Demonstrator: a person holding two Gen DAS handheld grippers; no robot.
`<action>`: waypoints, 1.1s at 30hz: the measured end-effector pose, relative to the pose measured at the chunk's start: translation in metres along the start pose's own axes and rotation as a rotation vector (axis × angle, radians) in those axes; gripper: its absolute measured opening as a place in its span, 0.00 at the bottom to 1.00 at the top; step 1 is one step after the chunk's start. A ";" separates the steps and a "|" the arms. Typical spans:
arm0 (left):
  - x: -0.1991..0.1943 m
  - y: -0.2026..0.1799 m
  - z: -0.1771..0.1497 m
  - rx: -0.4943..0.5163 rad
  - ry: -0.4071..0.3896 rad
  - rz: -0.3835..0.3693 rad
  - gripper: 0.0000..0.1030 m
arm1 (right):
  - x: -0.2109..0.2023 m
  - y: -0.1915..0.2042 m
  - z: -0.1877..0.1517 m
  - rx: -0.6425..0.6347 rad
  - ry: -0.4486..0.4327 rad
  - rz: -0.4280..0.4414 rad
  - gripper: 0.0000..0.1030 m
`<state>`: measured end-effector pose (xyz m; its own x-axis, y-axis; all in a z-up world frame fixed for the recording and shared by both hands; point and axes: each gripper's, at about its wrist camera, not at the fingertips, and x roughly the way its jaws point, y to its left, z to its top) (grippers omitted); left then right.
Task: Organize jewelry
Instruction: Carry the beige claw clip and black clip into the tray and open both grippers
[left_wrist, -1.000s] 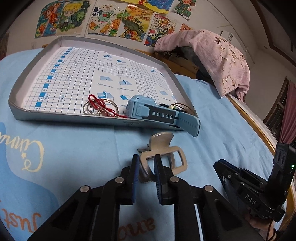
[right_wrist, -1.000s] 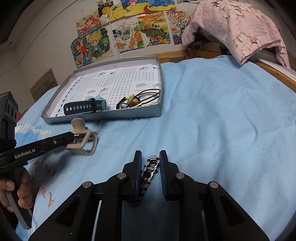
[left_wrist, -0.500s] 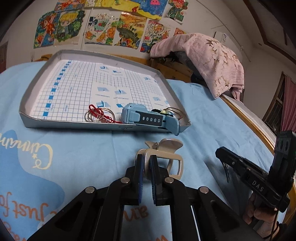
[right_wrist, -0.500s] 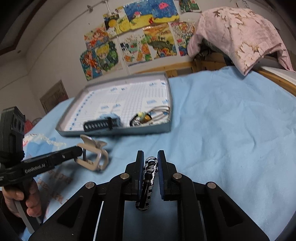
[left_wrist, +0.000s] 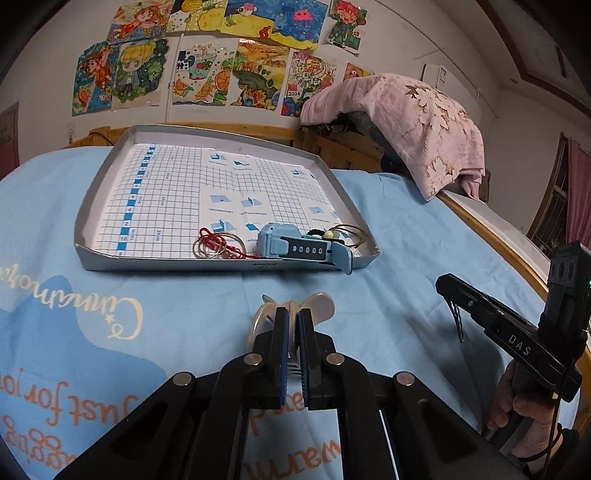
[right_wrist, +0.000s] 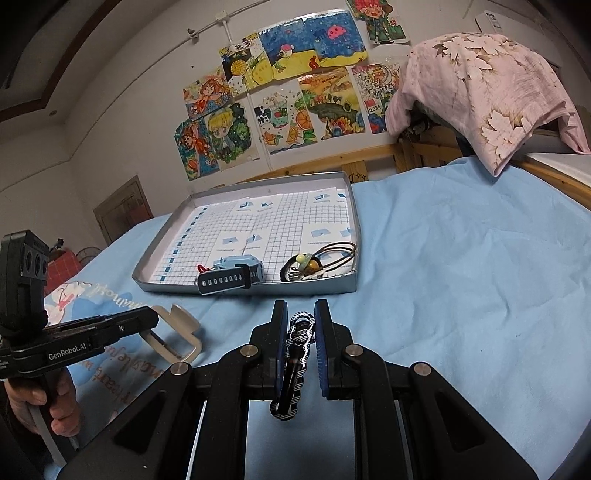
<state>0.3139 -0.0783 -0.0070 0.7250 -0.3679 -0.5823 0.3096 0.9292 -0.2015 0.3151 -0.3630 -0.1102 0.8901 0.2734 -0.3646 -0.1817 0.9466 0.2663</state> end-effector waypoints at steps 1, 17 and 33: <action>-0.001 0.000 0.000 0.002 -0.004 0.005 0.05 | 0.000 0.001 0.001 -0.002 -0.002 0.004 0.13; 0.004 0.026 0.076 -0.027 -0.136 0.051 0.04 | 0.066 0.023 0.072 -0.011 -0.072 0.123 0.13; 0.066 0.066 0.079 -0.097 -0.110 0.012 0.05 | 0.149 0.035 0.051 -0.029 0.106 0.077 0.13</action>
<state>0.4310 -0.0445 0.0036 0.7929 -0.3529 -0.4967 0.2430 0.9307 -0.2733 0.4629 -0.2982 -0.1094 0.8244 0.3604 -0.4365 -0.2609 0.9262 0.2721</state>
